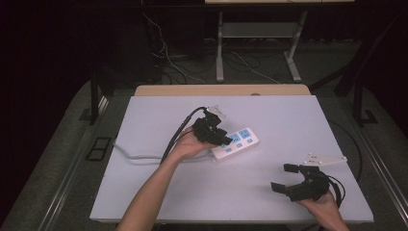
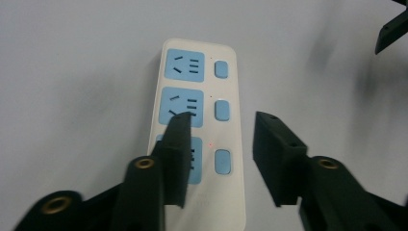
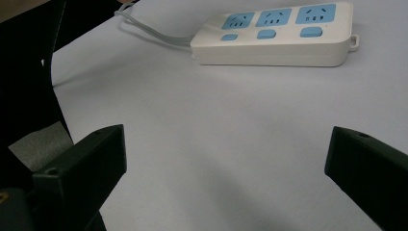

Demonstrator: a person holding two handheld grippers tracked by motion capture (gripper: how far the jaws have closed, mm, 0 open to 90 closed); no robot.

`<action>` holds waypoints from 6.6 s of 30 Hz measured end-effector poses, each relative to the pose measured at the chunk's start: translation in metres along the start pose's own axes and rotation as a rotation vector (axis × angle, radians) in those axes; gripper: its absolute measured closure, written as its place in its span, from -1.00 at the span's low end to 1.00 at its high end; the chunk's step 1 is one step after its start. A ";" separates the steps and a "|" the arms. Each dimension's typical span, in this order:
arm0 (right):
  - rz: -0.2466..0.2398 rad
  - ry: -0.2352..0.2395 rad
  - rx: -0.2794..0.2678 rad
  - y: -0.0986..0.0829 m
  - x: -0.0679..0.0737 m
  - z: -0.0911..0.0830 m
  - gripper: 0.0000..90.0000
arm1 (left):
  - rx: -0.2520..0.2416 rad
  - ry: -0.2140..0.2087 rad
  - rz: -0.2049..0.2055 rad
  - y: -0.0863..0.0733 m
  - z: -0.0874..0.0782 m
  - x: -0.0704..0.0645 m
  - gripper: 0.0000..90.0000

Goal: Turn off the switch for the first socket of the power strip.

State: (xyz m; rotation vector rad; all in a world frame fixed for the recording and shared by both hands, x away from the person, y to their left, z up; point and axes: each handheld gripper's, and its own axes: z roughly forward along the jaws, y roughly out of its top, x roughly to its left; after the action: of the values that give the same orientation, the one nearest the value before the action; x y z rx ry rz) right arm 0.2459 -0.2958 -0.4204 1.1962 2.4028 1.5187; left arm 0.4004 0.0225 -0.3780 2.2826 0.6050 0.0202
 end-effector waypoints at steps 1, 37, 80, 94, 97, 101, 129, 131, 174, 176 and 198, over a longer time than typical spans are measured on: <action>0.001 0.000 0.001 0.000 0.000 0.000 -0.99 | 0.001 0.000 0.000 0.000 0.000 0.001 0.40; -0.017 0.005 0.022 -0.001 0.001 0.001 -0.99 | 0.083 -0.038 -0.024 -0.009 0.036 0.003 0.99; -0.016 -0.008 0.005 -0.002 0.003 -0.005 -0.99 | 0.018 -0.005 -0.094 -0.022 0.041 -0.003 1.00; -0.015 -0.011 0.005 -0.002 0.002 -0.006 -0.99 | -0.032 0.024 -0.073 -0.031 0.040 -0.011 1.00; -0.015 -0.010 0.008 -0.002 0.001 -0.006 -0.99 | -0.026 0.021 -0.072 -0.030 0.040 -0.011 1.00; -0.018 -0.009 0.006 -0.002 0.002 -0.006 -0.99 | -0.021 0.005 -0.085 -0.029 0.040 -0.008 1.00; -0.002 -0.017 -0.008 -0.002 -0.001 -0.009 -0.99 | -0.047 0.065 -0.097 -0.018 0.002 0.011 0.99; -0.003 -0.017 -0.007 -0.002 -0.001 -0.008 -0.99 | -0.051 0.067 -0.098 -0.020 -0.003 0.012 0.99; -0.005 -0.011 0.006 -0.001 0.001 -0.002 -0.99 | -0.208 0.047 -0.194 -0.071 -0.111 0.009 -0.74; -0.005 -0.010 0.007 -0.001 0.001 -0.001 -0.99 | -0.214 0.056 -0.200 -0.075 -0.116 0.008 -0.83; -0.007 -0.010 0.014 -0.001 0.003 0.002 -0.99 | -0.272 0.090 -0.207 -0.126 -0.126 -0.023 -1.00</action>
State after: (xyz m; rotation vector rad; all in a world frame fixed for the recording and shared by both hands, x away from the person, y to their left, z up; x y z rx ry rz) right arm 0.2439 -0.2928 -0.4210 1.1935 2.4130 1.4923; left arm 0.3032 0.1732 -0.3710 1.9560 0.8310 0.0992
